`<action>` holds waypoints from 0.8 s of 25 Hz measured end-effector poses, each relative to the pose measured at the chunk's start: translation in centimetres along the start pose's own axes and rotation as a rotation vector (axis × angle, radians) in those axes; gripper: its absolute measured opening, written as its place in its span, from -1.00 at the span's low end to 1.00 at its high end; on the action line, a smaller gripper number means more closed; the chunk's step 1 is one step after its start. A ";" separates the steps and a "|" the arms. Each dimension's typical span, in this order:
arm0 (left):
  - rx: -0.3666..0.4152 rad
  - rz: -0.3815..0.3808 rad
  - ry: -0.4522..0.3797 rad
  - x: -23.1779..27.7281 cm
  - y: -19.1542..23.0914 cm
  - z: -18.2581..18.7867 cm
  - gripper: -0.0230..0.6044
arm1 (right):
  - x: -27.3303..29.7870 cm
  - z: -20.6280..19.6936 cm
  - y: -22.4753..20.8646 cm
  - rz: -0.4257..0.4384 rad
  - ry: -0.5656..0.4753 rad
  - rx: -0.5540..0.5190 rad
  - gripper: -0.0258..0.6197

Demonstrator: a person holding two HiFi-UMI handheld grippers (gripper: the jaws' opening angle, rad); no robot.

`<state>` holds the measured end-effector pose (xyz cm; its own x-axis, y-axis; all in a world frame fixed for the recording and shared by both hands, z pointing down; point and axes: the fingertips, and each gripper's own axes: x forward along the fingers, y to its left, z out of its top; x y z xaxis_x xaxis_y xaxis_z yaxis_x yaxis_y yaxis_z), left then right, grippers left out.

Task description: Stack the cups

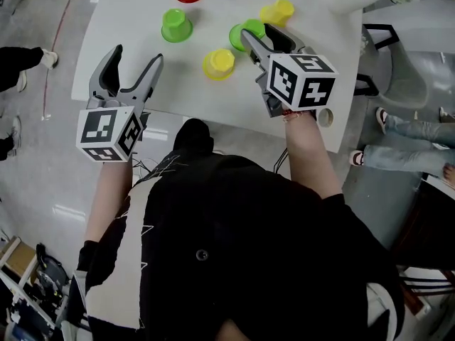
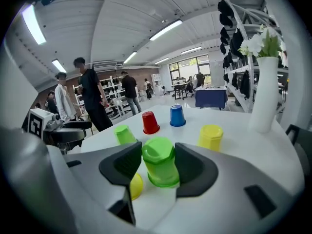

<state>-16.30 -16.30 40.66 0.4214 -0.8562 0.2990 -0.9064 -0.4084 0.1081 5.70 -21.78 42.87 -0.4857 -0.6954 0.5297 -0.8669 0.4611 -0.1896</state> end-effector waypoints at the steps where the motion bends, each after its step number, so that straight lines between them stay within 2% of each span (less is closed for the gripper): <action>1: -0.001 0.007 0.000 -0.1 -0.1 0.0 0.22 | -0.5 -0.3 -0.2 -0.007 0.002 -0.003 -0.25; 5: 0.002 0.035 -0.006 -0.6 -0.9 -0.1 0.21 | -2.4 -1.5 -0.6 -0.017 0.005 0.007 -0.25; 14: -0.003 0.009 0.001 -1.7 -3.8 -0.7 0.21 | -5.1 -4.1 0.1 -0.007 0.028 0.010 -0.25; 20: -0.006 0.028 0.005 -2.6 -4.2 -0.9 0.21 | -5.3 -5.5 0.9 0.015 0.057 -0.002 -0.25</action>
<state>-13.61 -12.03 40.31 0.3955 -0.8657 0.3070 -0.9181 -0.3822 0.1050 8.14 -14.62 44.41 -0.4918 -0.6559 0.5727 -0.8590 0.4729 -0.1961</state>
